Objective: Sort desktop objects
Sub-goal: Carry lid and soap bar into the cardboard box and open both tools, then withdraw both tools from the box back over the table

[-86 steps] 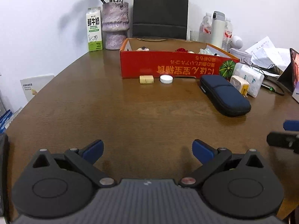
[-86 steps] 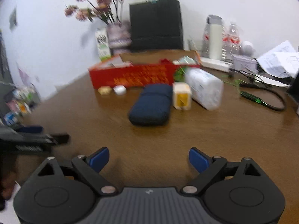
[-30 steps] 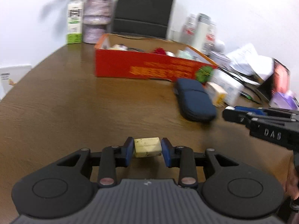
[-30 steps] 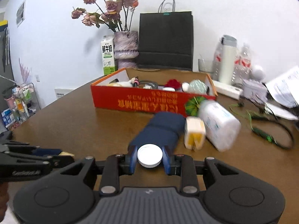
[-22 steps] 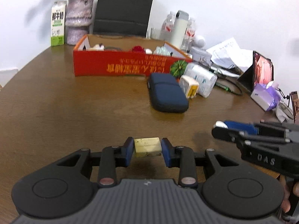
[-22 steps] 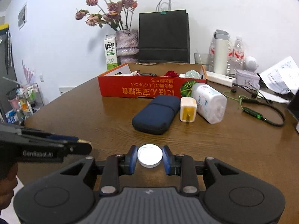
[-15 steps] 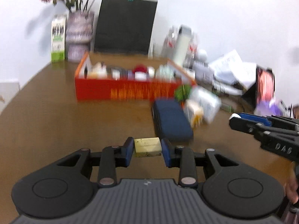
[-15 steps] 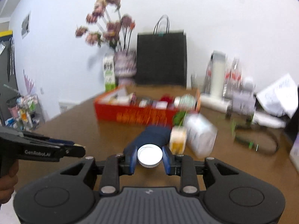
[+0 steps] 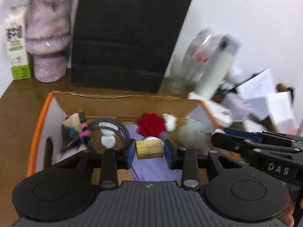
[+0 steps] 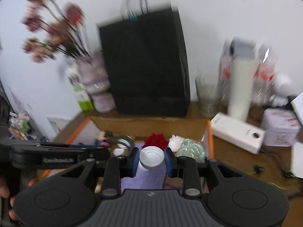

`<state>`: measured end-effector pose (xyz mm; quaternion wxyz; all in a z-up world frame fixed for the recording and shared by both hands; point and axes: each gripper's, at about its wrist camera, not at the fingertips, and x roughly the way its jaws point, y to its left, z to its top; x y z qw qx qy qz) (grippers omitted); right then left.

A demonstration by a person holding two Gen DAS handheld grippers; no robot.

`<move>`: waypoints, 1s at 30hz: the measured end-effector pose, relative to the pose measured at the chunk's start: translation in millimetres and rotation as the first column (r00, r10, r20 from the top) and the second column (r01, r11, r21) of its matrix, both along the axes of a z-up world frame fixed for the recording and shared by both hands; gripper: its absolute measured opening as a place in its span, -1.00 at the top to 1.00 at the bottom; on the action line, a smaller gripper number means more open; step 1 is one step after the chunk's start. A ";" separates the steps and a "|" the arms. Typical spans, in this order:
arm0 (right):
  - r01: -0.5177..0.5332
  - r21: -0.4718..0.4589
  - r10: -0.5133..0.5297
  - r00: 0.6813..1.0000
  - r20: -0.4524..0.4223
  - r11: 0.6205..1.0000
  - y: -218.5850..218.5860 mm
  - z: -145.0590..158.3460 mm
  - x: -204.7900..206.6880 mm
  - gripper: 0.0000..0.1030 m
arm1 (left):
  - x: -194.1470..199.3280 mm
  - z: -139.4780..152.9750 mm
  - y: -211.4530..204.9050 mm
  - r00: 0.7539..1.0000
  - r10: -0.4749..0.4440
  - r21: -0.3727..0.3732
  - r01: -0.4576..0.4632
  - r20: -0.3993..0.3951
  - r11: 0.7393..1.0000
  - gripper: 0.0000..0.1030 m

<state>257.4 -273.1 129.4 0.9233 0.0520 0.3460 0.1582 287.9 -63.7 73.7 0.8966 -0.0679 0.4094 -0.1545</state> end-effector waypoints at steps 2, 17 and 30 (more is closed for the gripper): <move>0.012 -0.020 -0.013 0.997 -0.076 1.000 9.5 -18.7 36.5 0.47 | 30.3 -18.8 1.3 0.996 0.047 -0.014 -0.048 -0.070 0.999 0.35; 0.074 -0.070 -0.079 0.994 -0.069 0.995 10.8 -33.6 73.0 -0.04 | 64.7 -19.3 0.7 0.995 0.091 0.013 -0.091 -0.030 0.996 -0.06; 0.049 -0.023 -0.048 0.998 0.043 0.999 0.4 -15.6 -73.8 -0.39 | -120.1 0.7 48.2 0.966 0.224 0.007 -0.227 0.128 0.974 -0.87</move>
